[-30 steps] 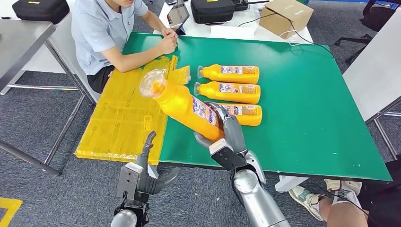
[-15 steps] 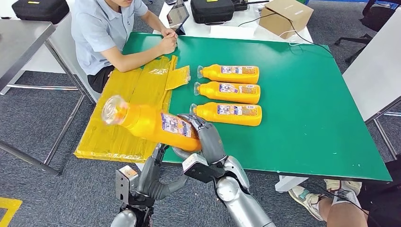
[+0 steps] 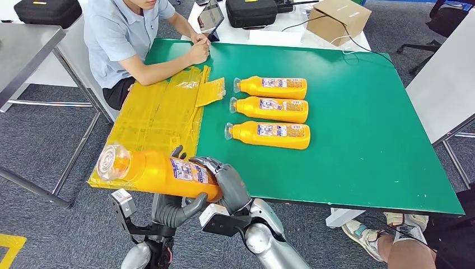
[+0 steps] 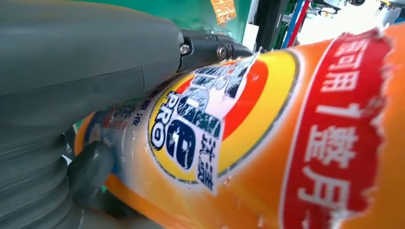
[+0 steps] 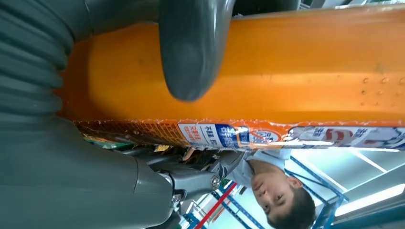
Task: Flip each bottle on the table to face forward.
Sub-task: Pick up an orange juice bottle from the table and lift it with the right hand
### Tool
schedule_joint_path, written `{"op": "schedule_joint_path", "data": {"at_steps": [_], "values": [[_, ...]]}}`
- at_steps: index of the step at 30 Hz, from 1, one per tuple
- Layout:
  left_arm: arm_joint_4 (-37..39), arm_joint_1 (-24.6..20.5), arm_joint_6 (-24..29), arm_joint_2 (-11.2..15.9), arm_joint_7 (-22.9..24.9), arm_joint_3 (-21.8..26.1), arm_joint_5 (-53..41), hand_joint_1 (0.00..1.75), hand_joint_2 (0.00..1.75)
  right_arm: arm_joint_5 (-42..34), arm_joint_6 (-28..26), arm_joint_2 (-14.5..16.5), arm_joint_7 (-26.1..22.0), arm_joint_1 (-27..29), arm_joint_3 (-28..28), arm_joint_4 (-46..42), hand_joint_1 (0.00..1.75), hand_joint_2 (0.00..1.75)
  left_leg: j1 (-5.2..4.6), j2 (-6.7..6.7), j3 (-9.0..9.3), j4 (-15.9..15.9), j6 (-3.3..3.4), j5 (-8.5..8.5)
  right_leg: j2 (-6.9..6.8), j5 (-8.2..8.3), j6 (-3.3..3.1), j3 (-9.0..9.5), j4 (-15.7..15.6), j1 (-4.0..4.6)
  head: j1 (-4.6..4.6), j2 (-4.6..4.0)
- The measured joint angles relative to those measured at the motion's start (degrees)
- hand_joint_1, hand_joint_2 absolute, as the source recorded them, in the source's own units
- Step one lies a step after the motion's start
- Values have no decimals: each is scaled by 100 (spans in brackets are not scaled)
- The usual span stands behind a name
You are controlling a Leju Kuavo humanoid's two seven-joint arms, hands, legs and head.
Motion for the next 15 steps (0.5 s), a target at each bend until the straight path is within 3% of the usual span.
{"op": "schedule_joint_path", "data": {"at_steps": [15], "values": [[-44, -4, -22, -32, -1, 119, 304, 7, 175, -204, 218, 87, 82, 3, 332, 90, 175, 175, 0, 0, 0, 0, 0, 0, 0, 0, 0, 0, 0, -1, 0, 0]]}}
